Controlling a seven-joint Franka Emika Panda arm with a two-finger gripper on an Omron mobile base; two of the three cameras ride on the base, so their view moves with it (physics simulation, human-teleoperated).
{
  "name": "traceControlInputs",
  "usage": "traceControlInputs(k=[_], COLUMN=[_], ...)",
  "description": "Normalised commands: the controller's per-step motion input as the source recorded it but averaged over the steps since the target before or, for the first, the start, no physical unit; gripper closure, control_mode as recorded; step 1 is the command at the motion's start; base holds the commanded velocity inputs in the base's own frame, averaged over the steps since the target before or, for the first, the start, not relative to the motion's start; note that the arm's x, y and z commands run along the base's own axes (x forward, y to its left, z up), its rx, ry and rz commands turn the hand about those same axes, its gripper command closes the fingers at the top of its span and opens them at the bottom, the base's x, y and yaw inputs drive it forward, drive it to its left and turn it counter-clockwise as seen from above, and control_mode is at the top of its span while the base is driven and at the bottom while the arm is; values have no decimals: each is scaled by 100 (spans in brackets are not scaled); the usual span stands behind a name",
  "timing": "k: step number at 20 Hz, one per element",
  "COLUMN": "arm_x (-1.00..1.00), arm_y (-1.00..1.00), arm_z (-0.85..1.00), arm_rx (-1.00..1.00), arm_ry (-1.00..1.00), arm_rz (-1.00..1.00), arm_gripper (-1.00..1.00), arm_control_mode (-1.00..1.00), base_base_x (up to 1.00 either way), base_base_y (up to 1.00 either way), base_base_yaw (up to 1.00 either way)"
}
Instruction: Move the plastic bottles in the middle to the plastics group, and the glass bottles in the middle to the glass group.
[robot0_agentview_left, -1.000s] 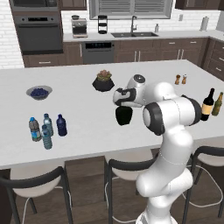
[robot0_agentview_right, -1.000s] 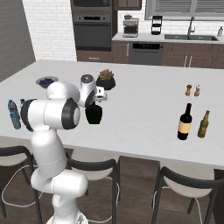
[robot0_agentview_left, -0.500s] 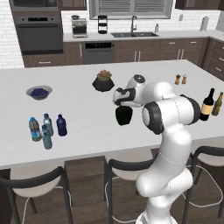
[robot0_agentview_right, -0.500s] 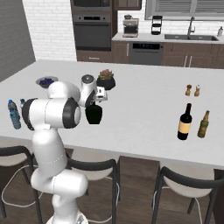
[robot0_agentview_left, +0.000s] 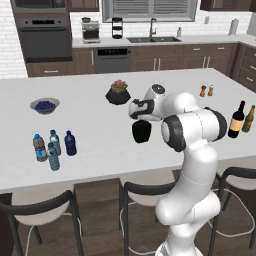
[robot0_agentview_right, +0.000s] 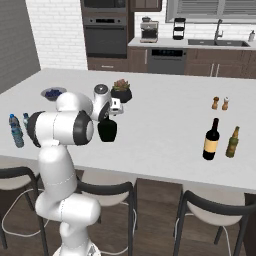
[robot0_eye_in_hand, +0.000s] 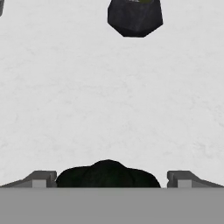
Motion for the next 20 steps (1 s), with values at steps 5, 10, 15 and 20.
traceControlInputs(k=[5, 10, 15, 20], arm_x=[0, 0, -4, -18], arm_y=[0, 0, -2, -35], arm_z=[0, 0, 14, 46], arm_rx=[0, 0, 0, 0], arm_ry=[0, 0, 0, -3], arm_rz=[0, 0, 0, -4], arm_gripper=[100, 100, 100, 100], arm_control_mode=[-100, -100, -100, -100], base_base_x=[0, 0, 0, 0], base_base_y=[0, 0, 0, 0], base_base_yaw=[0, 0, 0, 0])
